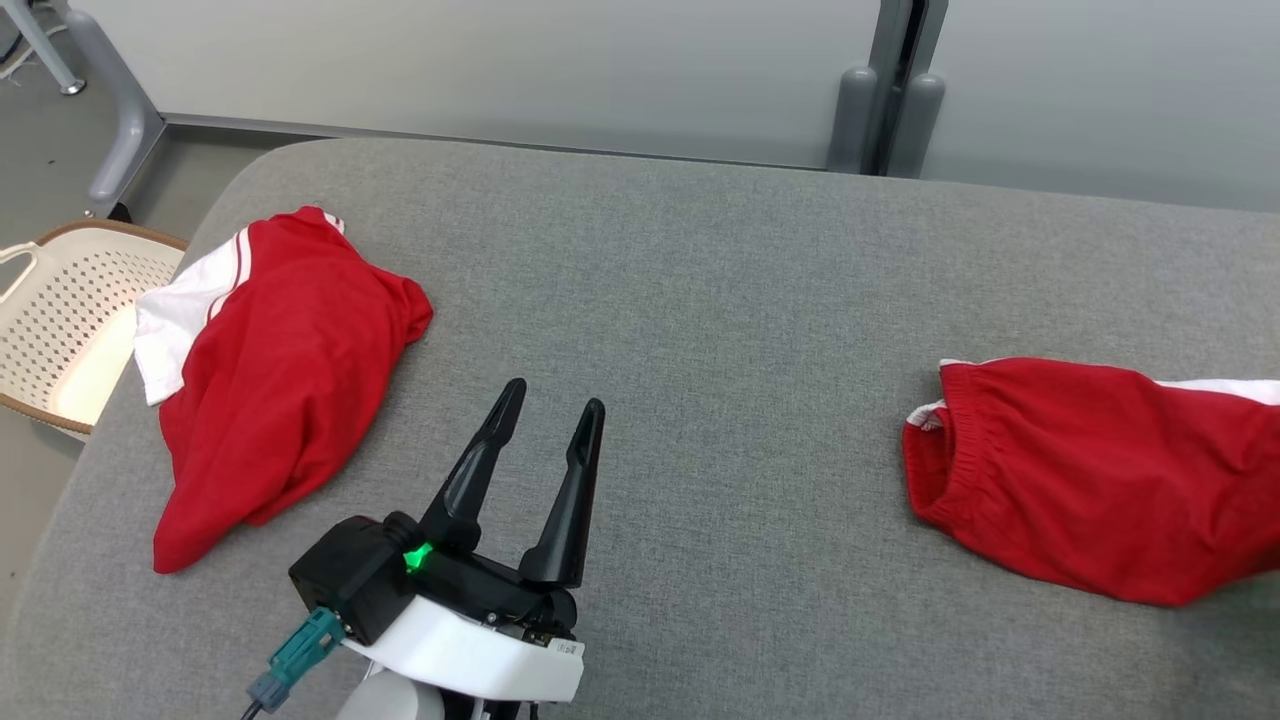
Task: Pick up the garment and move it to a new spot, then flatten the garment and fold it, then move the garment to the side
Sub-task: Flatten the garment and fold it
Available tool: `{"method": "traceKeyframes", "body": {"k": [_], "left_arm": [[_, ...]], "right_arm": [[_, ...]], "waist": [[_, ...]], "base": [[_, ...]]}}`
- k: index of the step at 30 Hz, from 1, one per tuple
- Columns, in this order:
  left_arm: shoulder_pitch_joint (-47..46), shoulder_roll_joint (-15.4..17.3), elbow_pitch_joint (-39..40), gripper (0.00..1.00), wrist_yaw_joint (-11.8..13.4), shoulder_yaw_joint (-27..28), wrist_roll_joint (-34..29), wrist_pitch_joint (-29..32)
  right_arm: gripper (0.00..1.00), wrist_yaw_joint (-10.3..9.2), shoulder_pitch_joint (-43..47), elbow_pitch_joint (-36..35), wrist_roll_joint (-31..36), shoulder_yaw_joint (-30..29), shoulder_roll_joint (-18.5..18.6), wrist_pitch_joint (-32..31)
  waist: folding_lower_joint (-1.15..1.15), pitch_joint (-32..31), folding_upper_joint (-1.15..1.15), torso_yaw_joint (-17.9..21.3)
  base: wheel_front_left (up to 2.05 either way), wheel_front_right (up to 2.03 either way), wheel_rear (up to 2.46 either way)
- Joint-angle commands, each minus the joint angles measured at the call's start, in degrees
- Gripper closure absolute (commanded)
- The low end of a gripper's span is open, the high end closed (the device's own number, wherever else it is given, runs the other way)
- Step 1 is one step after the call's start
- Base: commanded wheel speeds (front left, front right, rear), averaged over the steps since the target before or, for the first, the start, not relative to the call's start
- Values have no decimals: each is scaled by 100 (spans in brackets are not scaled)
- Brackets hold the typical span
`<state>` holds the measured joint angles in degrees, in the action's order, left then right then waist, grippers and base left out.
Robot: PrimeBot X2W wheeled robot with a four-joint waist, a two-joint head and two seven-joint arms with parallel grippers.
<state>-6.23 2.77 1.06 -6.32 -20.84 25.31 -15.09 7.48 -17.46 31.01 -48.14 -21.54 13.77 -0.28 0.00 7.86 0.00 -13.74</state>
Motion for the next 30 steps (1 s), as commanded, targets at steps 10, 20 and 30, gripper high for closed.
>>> {"method": "traceKeyframes", "body": {"k": [10, 20, 30], "left_arm": [[157, 22, -135, 0, -37, 125, -62, -10], [224, 22, -180, 0, -61, 140, -106, -10], [273, 22, -178, 0, -41, 117, -37, -10]], "right_arm": [[100, 2, 460, -1136, 324, 2064, 153, 284], [100, 1, 589, -1251, 777, 4076, 697, 391], [0, 2, 281, -617, 1166, 5101, 879, 400]], "waist": [[0, -267, 0, -44], [0, -365, 0, -98], [0, -305, 0, -229]], "base": [[0, 0, 0], [0, 0, 0], [0, 0, 0]]}}
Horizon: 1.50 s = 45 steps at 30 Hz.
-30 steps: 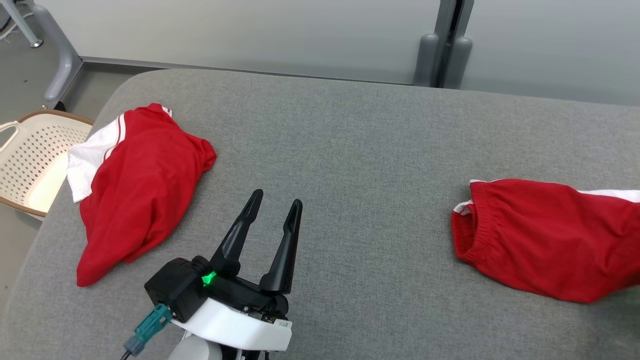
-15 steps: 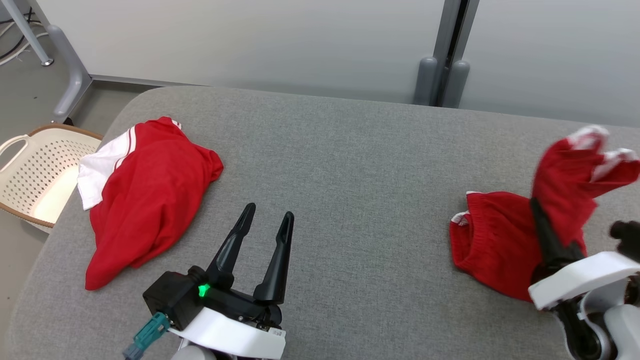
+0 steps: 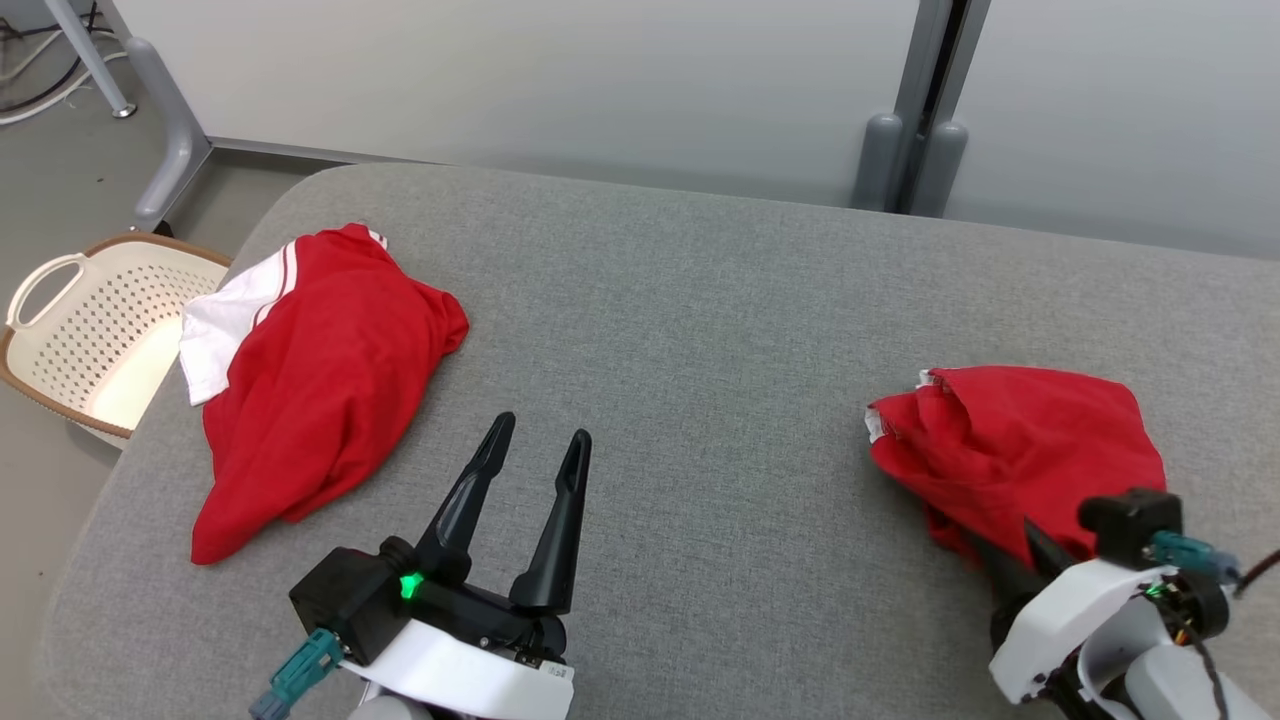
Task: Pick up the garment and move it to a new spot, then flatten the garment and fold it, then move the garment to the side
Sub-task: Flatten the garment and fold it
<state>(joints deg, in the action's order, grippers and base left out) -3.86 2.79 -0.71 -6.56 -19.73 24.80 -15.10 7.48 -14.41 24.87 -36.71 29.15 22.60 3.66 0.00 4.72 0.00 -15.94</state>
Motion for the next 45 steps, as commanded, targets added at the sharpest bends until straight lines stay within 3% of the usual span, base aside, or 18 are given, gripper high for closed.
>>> {"method": "traceKeyframes", "body": {"k": [1, 17, 27, 32, 37, 41, 45], "left_arm": [[33, 20, 2, 0, -7, -1, 34, -9], [-114, 20, -6, 0, 56, -39, 138, -9], [-139, 20, 6, 0, 31, 93, -5, -9], [-151, 21, 80, 0, 15, 236, -25, -9], [-199, 21, 79, 0, 19, 347, -71, -9], [-126, 20, 55, 0, 91, 442, -131, -8], [10, 20, 2, 0, 165, 438, -224, -8]], "right_arm": [[0, 1, -67, 37, 49, 113, -4, 29], [0, 0, -306, 605, -543, 1176, -116, -518], [0, 1, -603, 37, -987, 1234, 34, 150], [0, 1, -670, -68, -590, 724, 194, 797], [0, 1, -447, 15, 322, -159, 168, 1080], [0, 1, 139, -436, 1371, -1462, -351, 1155], [0, 1, 747, -1019, 2158, -2216, -809, 1155]], "waist": [[0, 26, 0, -21], [0, 224, 0, -26], [0, 79, 0, 376], [0, -25, 0, 675], [0, -117, 0, 921], [0, -171, 0, 1090], [0, -161, 0, 1161]], "base": [[0, 0, 0], [0, 0, 0], [0, 0, 0], [0, 0, 0], [0, 0, 0], [0, 0, 0], [0, 0, 0]]}}
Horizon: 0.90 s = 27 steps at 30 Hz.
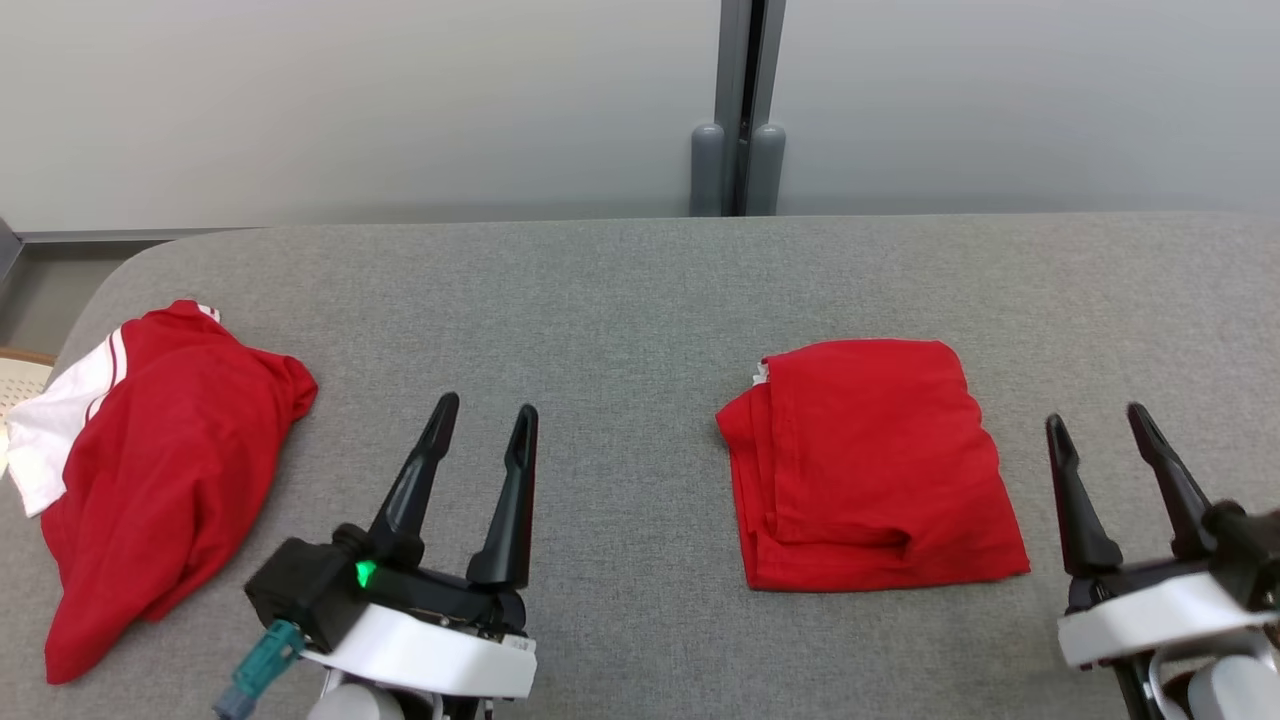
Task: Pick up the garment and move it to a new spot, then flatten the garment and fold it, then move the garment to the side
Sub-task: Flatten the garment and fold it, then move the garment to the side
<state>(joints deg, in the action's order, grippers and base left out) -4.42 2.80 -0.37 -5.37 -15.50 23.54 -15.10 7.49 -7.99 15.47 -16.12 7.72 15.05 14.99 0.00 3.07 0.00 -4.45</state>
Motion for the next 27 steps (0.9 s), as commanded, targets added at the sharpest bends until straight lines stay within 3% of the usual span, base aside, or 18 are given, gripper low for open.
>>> {"method": "traceKeyframes", "body": {"k": [1, 6, 16, 27], "left_arm": [[77, 21, -71, 0, 92, 12, -249, -9], [219, 19, -37, 0, 391, 46, -402, -9], [274, 19, -56, 0, 376, -9, -423, -9], [26, 19, -97, 0, 263, -182, -388, -9]], "right_arm": [[0, 1, 209, -222, 210, -171, -177, 19], [0, 0, 581, -626, 667, -472, -484, 17], [0, 0, 648, -704, 760, -612, -621, 18], [0, 0, -5, 355, 105, -766, -551, -18]], "waist": [[0, 6, 0, 22], [0, 20, 0, 45], [0, 30, 0, -36], [0, 526, 0, -308]], "base": [[0, 0, 0], [0, 0, 0], [0, 0, 0], [0, 0, 0]]}}
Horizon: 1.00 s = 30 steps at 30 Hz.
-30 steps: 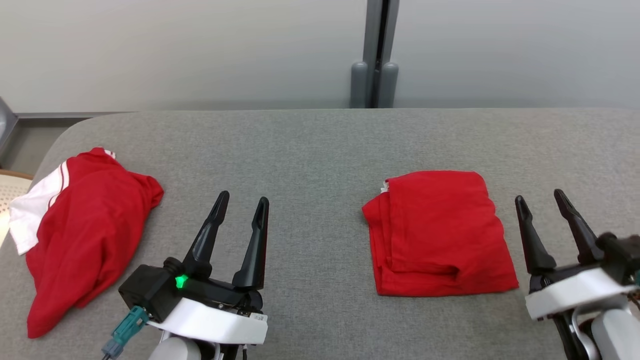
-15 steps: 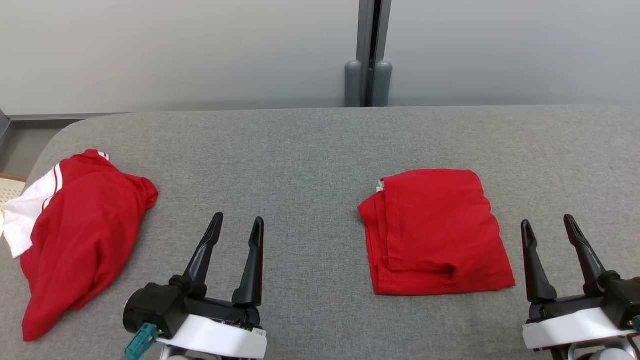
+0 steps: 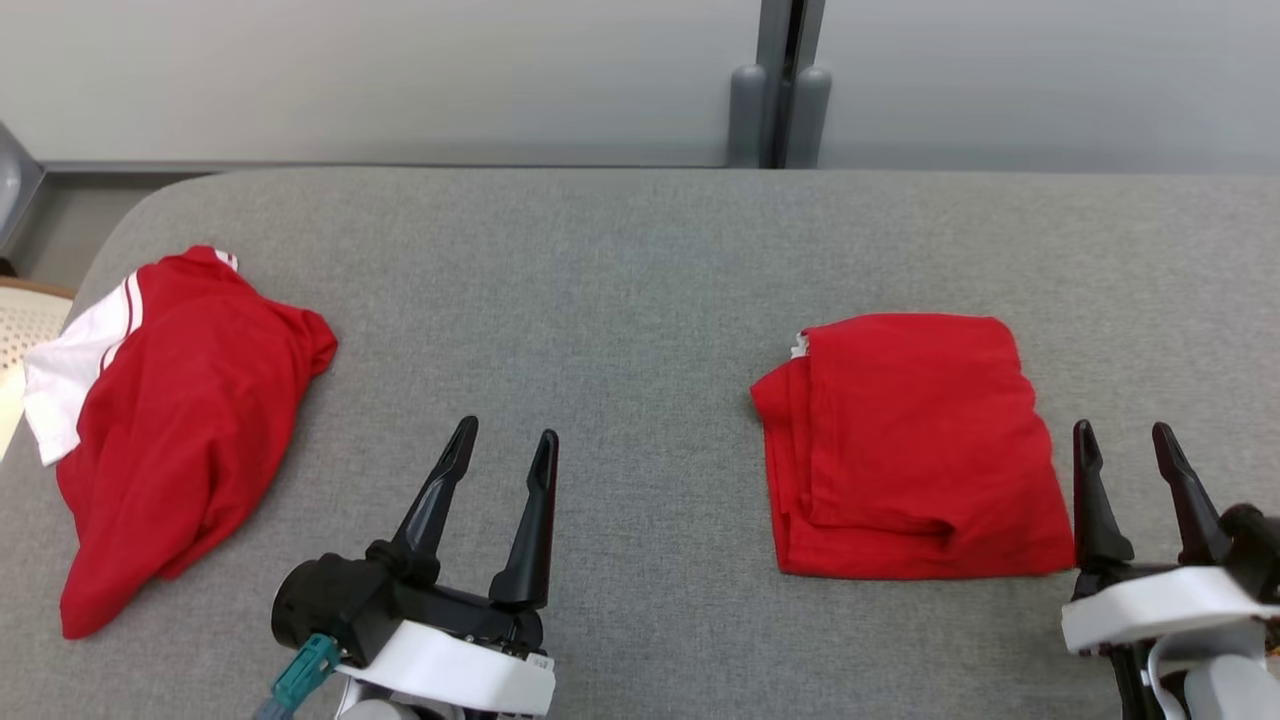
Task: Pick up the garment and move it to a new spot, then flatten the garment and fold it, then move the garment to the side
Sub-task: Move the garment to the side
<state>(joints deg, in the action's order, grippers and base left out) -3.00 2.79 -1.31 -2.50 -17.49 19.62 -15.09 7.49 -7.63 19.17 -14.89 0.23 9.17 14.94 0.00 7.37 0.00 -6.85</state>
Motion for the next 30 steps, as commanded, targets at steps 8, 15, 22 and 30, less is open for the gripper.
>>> {"method": "traceKeyframes", "body": {"k": [8, 15, 22, 30], "left_arm": [[-372, 20, -7, 0, -86, -139, 79, -10], [-532, 20, -13, 0, -64, -224, 156, -10], [-586, 19, -49, 0, -58, -164, 111, -10], [-697, 19, -6, 0, -112, -147, 39, -10]], "right_arm": [[0, 0, -809, 1008, -1144, 82, 107, -531], [65, 0, -1186, 1576, -1500, 494, 322, -757], [100, 0, -1520, 1873, -1038, 893, 593, -392], [100, 0, -1932, 1758, -100, 1296, 937, -80]], "waist": [[0, 568, 0, -319], [0, 811, 0, -466], [0, 837, 0, -321], [0, 927, 0, 123]], "base": [[0, 0, 0], [0, 0, 0], [0, 0, 0], [0, 0, 0]]}}
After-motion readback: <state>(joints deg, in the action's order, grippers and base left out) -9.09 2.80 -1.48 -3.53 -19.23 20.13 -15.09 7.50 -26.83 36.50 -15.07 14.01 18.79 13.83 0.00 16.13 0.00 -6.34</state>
